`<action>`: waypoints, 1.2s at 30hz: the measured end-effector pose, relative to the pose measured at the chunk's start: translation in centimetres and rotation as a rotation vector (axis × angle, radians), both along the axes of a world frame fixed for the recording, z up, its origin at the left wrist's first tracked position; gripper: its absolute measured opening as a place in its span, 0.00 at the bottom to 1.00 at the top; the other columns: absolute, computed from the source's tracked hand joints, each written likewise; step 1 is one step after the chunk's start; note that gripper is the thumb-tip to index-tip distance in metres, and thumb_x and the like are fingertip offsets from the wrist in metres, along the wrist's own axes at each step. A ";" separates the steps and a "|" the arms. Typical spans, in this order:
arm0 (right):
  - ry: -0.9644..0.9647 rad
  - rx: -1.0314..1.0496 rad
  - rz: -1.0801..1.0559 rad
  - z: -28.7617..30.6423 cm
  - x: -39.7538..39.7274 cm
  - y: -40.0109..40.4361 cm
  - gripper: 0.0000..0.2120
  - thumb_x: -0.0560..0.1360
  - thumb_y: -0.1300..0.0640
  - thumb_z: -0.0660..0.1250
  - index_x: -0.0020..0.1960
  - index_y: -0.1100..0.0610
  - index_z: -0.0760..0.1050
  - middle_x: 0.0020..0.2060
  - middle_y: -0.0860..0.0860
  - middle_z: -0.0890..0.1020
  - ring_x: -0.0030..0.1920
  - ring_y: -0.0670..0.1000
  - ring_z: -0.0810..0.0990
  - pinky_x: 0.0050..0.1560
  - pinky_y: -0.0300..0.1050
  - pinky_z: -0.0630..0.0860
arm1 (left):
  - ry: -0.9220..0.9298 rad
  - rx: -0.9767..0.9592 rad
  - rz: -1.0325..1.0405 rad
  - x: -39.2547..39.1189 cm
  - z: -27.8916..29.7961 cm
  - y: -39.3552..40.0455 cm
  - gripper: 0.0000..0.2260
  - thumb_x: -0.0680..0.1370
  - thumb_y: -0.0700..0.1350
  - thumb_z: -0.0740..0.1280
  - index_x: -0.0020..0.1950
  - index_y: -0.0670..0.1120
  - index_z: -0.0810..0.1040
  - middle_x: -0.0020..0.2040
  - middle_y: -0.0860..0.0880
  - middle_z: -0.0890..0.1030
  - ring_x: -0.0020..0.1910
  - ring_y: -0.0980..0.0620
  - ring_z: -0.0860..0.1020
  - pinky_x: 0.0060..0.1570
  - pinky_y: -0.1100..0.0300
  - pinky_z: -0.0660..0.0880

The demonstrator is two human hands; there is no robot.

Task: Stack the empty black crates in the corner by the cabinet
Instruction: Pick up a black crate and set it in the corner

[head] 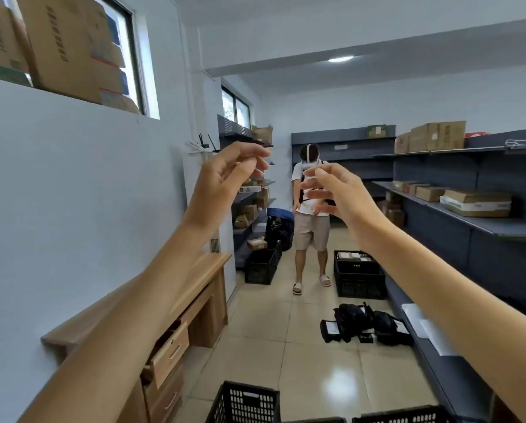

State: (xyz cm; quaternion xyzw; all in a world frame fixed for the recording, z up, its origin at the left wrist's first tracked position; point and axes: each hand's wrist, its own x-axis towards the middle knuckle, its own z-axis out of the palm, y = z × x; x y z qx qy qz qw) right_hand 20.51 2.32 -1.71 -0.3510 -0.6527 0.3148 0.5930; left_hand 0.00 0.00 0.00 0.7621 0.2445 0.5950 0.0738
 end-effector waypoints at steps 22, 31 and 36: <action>-1.126 0.237 -0.423 -8.4 -18.4 21.0 0.15 0.80 0.45 0.58 0.64 0.50 0.69 0.59 0.51 0.77 0.57 0.54 0.76 0.46 0.48 0.70 | 0.689 -0.298 0.607 -21.0 -9.4 21.5 0.18 0.80 0.51 0.65 0.70 0.56 0.71 0.67 0.53 0.74 0.64 0.53 0.73 0.56 0.57 0.70; -1.304 0.146 -0.389 -13.5 -21.2 30.1 0.18 0.79 0.44 0.59 0.66 0.50 0.68 0.60 0.53 0.76 0.58 0.57 0.76 0.44 0.49 0.68 | 0.915 -0.382 0.671 -22.9 -15.0 29.1 0.21 0.79 0.52 0.64 0.72 0.55 0.68 0.68 0.51 0.72 0.64 0.49 0.72 0.54 0.53 0.72; -1.291 0.108 -0.315 -14.7 -20.9 36.4 0.20 0.79 0.44 0.60 0.67 0.52 0.67 0.58 0.53 0.76 0.56 0.57 0.77 0.44 0.48 0.69 | 1.012 -0.442 0.682 -22.9 -17.5 34.4 0.22 0.77 0.51 0.66 0.70 0.56 0.69 0.68 0.50 0.72 0.63 0.50 0.73 0.53 0.54 0.73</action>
